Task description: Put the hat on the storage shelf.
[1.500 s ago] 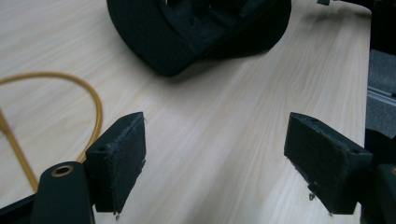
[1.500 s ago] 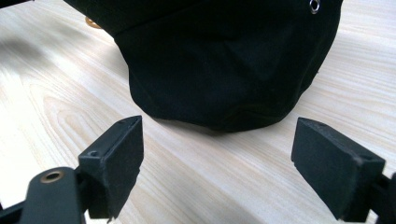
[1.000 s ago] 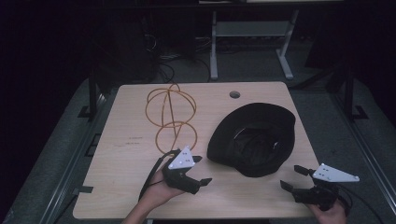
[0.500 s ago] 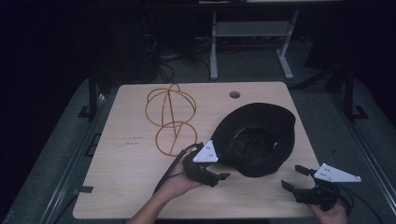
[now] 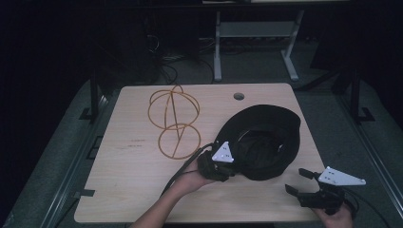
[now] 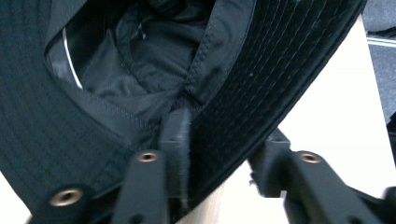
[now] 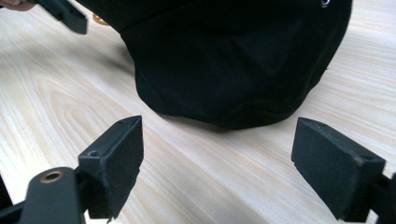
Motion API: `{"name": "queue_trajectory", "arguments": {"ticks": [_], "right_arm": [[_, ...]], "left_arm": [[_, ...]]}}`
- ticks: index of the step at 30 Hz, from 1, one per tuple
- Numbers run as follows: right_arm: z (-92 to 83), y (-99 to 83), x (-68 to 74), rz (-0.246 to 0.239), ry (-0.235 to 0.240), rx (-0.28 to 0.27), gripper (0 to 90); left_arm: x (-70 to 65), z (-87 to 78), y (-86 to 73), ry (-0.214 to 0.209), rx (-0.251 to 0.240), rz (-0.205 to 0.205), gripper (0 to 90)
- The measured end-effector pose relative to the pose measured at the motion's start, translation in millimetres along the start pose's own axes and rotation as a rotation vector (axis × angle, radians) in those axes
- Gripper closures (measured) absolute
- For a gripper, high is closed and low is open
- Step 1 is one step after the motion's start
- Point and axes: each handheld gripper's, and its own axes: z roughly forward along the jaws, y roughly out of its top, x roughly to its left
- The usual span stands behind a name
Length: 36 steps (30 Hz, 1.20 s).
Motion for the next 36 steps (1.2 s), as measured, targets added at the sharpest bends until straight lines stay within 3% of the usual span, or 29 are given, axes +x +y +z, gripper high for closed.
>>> {"name": "queue_trajectory", "arguments": {"ticks": [4, 7, 11, 17, 21, 27, 36], "right_arm": [[2.3, 1.1, 2.8, -0.006, 0.010, 0.008, 16.2], [3.4, 2.3, 4.3, -0.010, 0.009, 0.005, 16.2], [4.6, 4.3, 6.4, -0.014, 0.007, -0.008, 16.2], [6.0, 8.9, 10.6, -0.023, 0.012, -0.046, 16.2], [6.7, 13.2, 14.5, -0.034, 0.013, -0.070, 16.1], [10.7, 22.2, 21.1, -0.058, 0.012, -0.103, 15.7], [23.7, 30.4, 22.4, -0.095, -0.004, -0.101, 14.7]], "left_arm": [[-1.9, -0.1, 4.3, 0.003, -0.025, 0.025, 75.3], [-2.3, -0.9, 8.5, -0.042, -0.048, -0.010, 79.8], [-4.4, -3.7, 18.7, -0.071, -0.086, -0.023, 84.8], [-3.4, -8.8, 32.3, -0.098, -0.142, -0.076, 85.3], [-3.0, -11.8, 37.9, -0.115, -0.162, -0.088, 85.3], [-4.2, -15.0, 44.9, -0.125, -0.176, -0.081, 85.4], [-8.5, -16.6, 48.7, -0.153, -0.185, -0.063, 85.4]]}}
